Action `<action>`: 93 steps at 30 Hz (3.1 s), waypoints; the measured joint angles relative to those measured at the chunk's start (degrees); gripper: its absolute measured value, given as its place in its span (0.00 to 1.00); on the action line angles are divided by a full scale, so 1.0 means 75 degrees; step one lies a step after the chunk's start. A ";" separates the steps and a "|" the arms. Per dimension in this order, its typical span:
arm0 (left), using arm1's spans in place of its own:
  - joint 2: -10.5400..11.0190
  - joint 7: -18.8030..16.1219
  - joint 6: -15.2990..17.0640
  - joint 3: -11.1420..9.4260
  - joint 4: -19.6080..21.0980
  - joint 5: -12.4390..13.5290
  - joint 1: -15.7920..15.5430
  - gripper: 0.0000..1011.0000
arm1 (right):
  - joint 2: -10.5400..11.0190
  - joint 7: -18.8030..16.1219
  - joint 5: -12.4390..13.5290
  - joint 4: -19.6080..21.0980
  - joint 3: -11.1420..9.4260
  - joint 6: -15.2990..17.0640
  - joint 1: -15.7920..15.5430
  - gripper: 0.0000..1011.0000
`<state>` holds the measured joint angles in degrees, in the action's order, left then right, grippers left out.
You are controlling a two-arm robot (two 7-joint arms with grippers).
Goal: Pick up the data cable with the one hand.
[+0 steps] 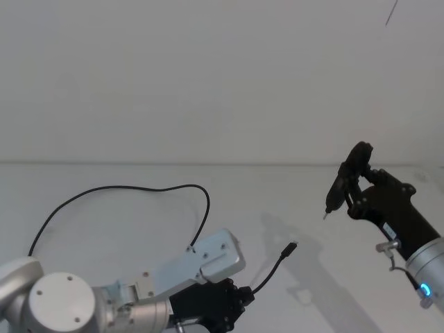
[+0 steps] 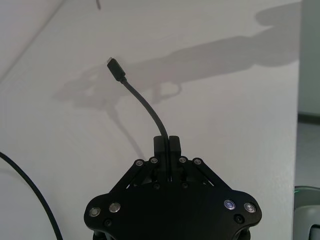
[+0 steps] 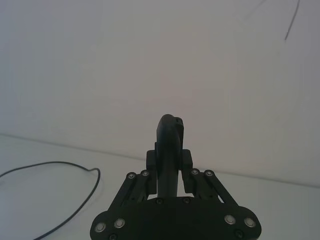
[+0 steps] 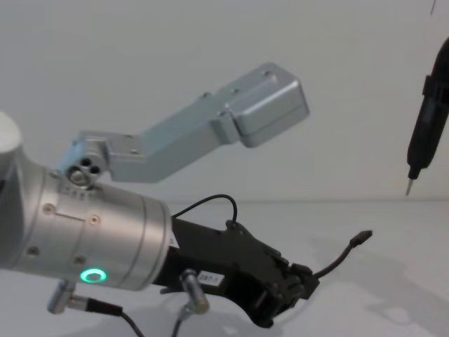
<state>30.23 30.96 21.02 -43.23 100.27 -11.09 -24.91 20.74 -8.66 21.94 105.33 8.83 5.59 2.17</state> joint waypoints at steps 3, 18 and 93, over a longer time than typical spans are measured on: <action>0.0116 0.0146 -0.0229 0.0021 0.0037 0.0018 -0.0012 0.05 | 0.0064 -0.0149 0.0156 0.0071 -0.0061 0.0139 0.0063 0.28; 0.0607 0.0624 -0.0904 0.0180 0.0248 0.0059 -0.0025 0.05 | 0.0502 -0.0722 0.0746 0.0383 -0.0222 0.0841 0.0265 0.28; 0.0807 0.0814 -0.1173 0.0242 0.0332 0.0072 -0.0024 0.05 | 0.1237 -0.1371 0.1939 0.0328 0.0221 0.1789 0.0685 0.28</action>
<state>36.28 37.06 12.23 -41.41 102.76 -10.56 -25.09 30.01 -18.95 36.48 107.79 10.49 19.01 7.32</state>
